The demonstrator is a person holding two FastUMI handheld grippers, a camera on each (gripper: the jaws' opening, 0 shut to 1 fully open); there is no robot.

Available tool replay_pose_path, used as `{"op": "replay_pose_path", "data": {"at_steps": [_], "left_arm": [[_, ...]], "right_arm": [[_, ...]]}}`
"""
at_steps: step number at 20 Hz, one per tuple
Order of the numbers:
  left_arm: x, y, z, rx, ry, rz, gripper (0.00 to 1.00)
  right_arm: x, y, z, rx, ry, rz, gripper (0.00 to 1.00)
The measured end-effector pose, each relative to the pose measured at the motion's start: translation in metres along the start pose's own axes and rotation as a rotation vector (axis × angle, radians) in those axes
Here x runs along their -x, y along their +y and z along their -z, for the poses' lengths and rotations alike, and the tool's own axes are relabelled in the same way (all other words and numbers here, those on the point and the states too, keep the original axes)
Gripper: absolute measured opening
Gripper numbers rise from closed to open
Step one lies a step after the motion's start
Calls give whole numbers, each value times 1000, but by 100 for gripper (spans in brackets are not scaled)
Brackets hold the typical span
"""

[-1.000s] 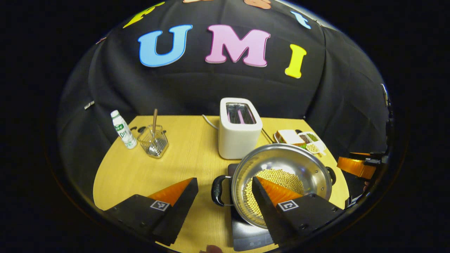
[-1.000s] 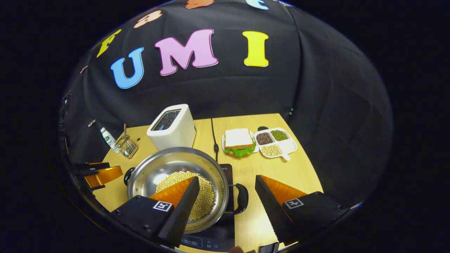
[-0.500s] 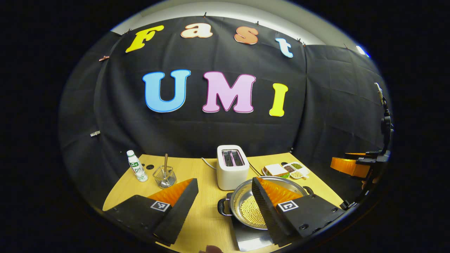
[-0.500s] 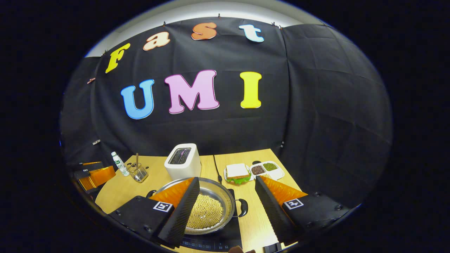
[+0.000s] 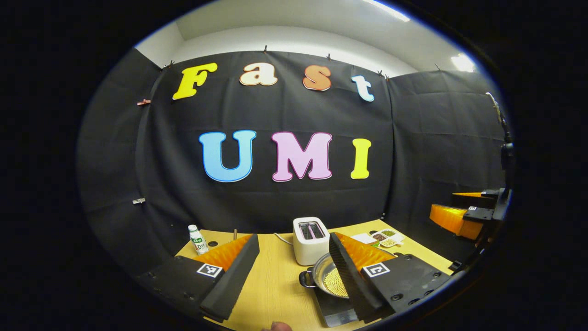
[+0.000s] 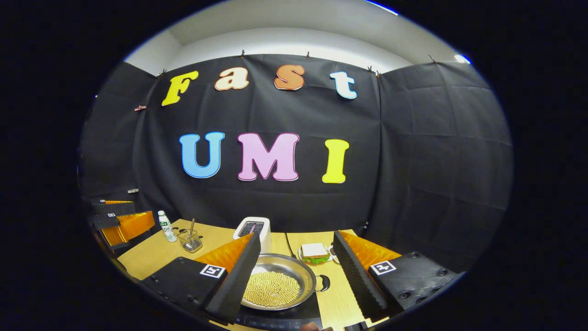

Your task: First push the handle of the pot to place it horizontally, then grasp the pot with both hands and set it on the induction cooktop.

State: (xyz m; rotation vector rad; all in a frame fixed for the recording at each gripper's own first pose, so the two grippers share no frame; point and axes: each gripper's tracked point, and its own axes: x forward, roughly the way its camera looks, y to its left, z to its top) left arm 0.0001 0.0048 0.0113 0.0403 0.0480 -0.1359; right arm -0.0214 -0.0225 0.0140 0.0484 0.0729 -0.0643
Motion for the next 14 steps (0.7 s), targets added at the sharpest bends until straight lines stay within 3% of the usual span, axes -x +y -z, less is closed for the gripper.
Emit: {"op": "replay_pose_path", "data": {"at_steps": [6, 14], "left_arm": [[17, 8, 10, 59, 31, -12, 95], [15, 11, 6, 11, 33, -6, 95]], "right_arm": [[10, 8, -3, -12, -8, 1, 98], [9, 4, -1, -15, -8, 21, 98]]}}
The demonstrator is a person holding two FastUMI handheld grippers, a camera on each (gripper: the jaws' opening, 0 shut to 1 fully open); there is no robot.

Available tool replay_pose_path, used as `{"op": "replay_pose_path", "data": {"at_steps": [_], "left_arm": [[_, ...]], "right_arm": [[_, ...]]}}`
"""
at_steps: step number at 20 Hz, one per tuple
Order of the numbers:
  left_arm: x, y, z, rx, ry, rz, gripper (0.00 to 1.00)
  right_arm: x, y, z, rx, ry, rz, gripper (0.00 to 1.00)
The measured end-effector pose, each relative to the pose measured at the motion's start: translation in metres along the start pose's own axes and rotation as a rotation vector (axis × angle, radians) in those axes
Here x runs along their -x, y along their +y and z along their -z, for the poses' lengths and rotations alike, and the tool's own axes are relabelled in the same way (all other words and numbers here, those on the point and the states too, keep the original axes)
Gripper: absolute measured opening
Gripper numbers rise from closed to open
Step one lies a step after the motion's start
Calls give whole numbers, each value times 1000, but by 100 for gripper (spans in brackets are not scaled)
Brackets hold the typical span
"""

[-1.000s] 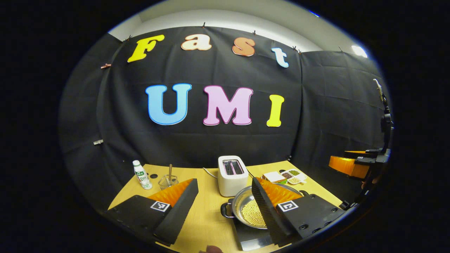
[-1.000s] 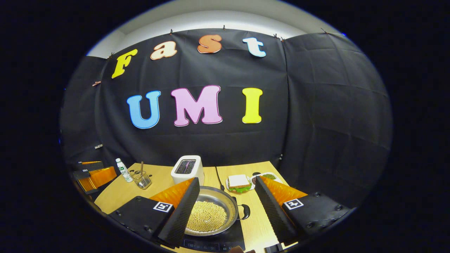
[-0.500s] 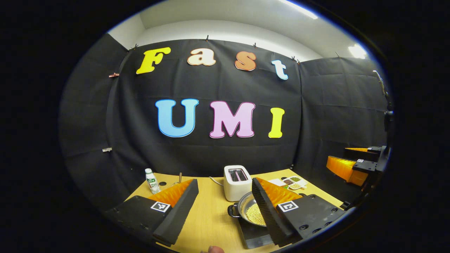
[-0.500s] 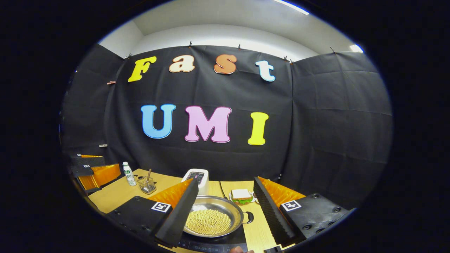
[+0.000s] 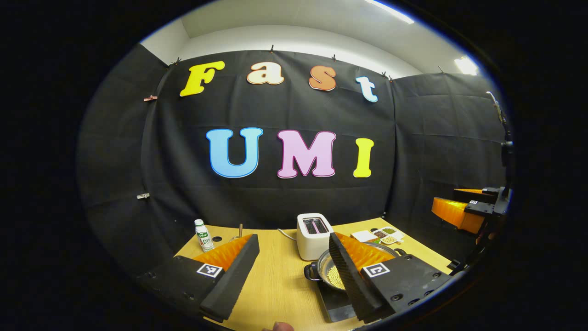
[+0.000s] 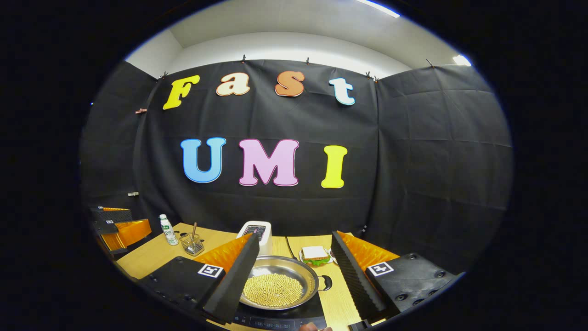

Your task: First push the handle of the pot to place it horizontally, then grasp the pot with both hands and set it on the induction cooktop.

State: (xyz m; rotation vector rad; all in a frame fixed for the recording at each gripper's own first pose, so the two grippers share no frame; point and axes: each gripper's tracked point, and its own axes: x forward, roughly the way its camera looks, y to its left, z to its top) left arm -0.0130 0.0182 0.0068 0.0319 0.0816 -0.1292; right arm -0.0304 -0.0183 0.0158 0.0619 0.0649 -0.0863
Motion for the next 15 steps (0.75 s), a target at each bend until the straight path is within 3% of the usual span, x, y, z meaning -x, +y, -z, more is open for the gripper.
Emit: {"op": "replay_pose_path", "data": {"at_steps": [15], "left_arm": [[-5, -15, -1, -19, 17, 8, 95]], "right_arm": [[-2, -9, 7, -13, 22, 0, 98]]}}
